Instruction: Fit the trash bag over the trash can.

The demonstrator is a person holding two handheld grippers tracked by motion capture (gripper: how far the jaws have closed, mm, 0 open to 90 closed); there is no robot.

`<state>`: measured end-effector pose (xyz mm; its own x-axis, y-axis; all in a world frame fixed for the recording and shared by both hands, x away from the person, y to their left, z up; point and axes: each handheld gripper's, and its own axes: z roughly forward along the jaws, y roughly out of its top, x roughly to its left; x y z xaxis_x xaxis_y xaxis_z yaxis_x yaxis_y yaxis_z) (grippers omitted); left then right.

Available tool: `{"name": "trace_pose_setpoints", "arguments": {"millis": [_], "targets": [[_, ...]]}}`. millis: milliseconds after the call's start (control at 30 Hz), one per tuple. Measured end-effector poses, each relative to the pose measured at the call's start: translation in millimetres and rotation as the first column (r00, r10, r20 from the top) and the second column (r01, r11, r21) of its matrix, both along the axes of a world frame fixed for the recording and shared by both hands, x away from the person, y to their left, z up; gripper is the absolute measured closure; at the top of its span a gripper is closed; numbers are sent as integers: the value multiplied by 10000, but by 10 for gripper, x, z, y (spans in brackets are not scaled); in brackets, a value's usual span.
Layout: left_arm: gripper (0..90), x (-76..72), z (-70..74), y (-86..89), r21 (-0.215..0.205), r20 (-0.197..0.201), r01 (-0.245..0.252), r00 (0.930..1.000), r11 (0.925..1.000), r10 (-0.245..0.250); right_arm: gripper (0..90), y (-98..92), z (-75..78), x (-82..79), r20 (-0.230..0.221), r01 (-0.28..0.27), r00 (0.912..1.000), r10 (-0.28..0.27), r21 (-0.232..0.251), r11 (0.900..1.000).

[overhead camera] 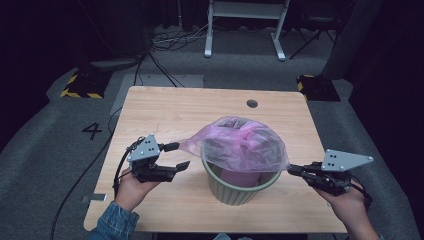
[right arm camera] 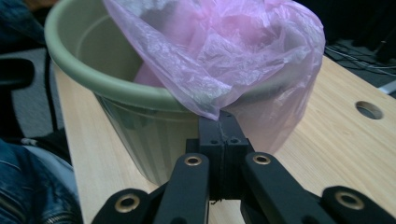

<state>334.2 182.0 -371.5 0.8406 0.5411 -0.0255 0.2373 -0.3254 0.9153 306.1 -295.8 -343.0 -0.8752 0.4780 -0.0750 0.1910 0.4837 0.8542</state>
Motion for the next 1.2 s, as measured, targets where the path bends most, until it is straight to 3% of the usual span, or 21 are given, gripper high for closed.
{"name": "trace_pose_setpoints", "arguments": {"millis": [100, 200, 367, 400, 467, 500, 533, 667, 833, 967, 1067, 1133, 1200], "targets": [[334, 112, 2, -48, 270, 66, -342, 9994, 9990, 340, 900, -21, 4, 55, -296, -78, 9995, 91, 426, 9991], [354, 187, 29, -131, 830, 323, -618, 9977, 9946, 593, 900, -16, -15, 113, -527, -75, 9986, 109, 636, 9980], [371, 275, 61, -183, 1062, 468, -813, 9960, 9910, 767, 900, -21, -26, 150, -749, 24, 9972, 34, 774, 9970], [423, 283, 56, -202, 1153, 351, -642, 9976, 9913, 605, 900, -20, -25, 148, -771, 29, 9970, 31, 780, 9970], [767, 247, 50, -222, 1092, 520, -283, 9984, 9936, 227, 900, -16, -22, 137, -847, 27, 9964, 40, 787, 9969], [869, 217, 51, -220, 832, 569, 27, 9984, 9965, -74, 900, -14, -22, 130, -843, 25, 9964, 39, 753, 9972], [891, 181, 57, -213, 472, 498, 399, 9979, 9981, -422, 900, -10, -23, 117, -854, -11, 9963, 70, 695, 9976], [897, 29, 29, -206, 245, 367, 977, 9945, 9949, -985, 900, -6, -38, 4, -837, -180, 9963, 217, 446, 9988], [898, -207, -115, -187, 548, 87, 1759, 9842, 9829, -1766, 900, -16, -118, -181, -1050, -458, 9933, 486, 289, 9985], [898, -299, -250, -156, 586, -179, 2234, 9747, 9730, -2227, 900, 1, -289, -292, -1380, -683, 9882, 660, -115, 9976], [898, -343, -352, -175, 663, -399, 2504, 9679, 9659, -2482, 900, -24, -458, -318, -1823, -689, 9810, 663, -78, 9976], [898, -334, -410, -202, 934, -587, 2541, 9666, 9626, -2495, 900, -42, -584, -305, -2122, -584, 9756, 554, -79, 9983], [899, -281, -494, -214, 1092, -829, 2426, 9686, 9640, -2344, 900, -50, -688, -275, -2306, -446, 9723, 387, -202, 9988]]}}
